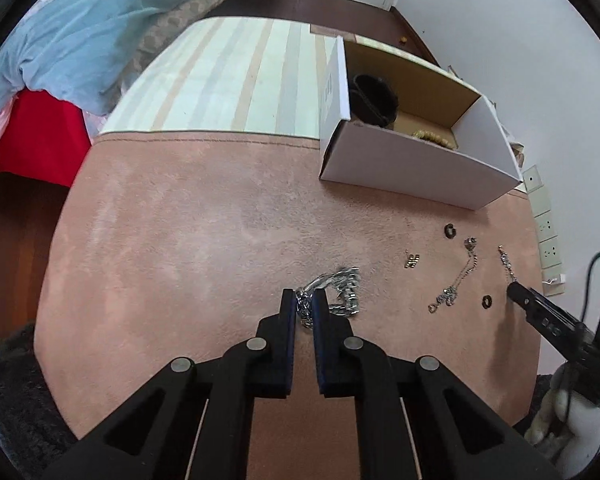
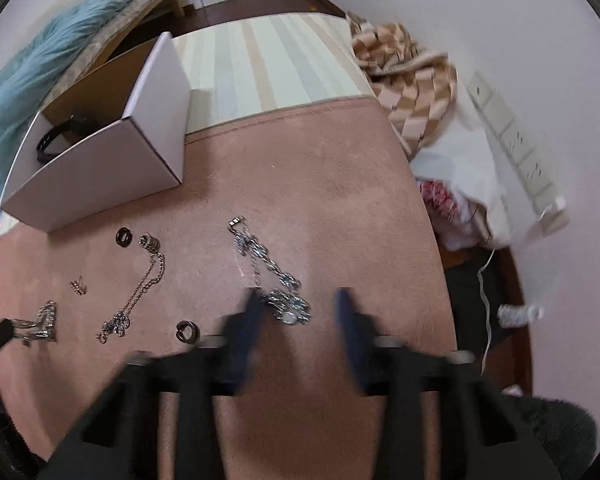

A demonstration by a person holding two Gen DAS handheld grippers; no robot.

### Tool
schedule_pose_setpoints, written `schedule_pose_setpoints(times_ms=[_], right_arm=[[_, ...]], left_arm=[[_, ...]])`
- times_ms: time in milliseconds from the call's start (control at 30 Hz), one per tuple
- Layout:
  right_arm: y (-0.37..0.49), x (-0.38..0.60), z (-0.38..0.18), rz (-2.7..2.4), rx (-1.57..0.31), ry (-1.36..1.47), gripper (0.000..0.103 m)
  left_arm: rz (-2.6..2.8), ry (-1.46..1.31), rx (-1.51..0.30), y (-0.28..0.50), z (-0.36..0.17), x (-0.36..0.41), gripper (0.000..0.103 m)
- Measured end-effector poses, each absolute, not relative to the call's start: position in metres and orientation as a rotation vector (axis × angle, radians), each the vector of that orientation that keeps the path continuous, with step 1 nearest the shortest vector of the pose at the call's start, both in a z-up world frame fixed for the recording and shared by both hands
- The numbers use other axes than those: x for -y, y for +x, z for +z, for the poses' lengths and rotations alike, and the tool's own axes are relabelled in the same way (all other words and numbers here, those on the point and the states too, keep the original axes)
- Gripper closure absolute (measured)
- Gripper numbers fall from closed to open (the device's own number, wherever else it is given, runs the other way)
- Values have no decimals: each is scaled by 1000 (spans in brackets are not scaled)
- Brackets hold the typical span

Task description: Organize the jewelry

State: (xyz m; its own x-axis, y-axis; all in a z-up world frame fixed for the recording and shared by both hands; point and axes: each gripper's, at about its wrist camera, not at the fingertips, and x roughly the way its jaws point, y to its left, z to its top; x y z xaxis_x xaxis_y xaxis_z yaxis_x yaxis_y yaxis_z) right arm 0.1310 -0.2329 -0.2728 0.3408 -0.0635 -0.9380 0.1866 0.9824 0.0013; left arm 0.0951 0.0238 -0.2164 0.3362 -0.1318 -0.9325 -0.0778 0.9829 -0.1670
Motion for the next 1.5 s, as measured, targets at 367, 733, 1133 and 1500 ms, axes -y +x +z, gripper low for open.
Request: schedule_pose_setpoints(times_ms=[367, 733, 1133, 1500], right_arm=[[113, 215, -214, 23, -1098, 243, 92], [135, 192, -118, 205, -978, 290, 92], [128, 194, -144, 160, -1006, 299, 92], [95, 215, -217, 63, -1122, 343, 92]], left_arm=[[-122, -222, -1151, 104, -174, -23, 100], [-207, -259, -1016, 126, -101, -29, 103], [-164, -214, -1199, 121, -185, -43, 42], [-100, -154, -1281, 103, -255, -14, 44]])
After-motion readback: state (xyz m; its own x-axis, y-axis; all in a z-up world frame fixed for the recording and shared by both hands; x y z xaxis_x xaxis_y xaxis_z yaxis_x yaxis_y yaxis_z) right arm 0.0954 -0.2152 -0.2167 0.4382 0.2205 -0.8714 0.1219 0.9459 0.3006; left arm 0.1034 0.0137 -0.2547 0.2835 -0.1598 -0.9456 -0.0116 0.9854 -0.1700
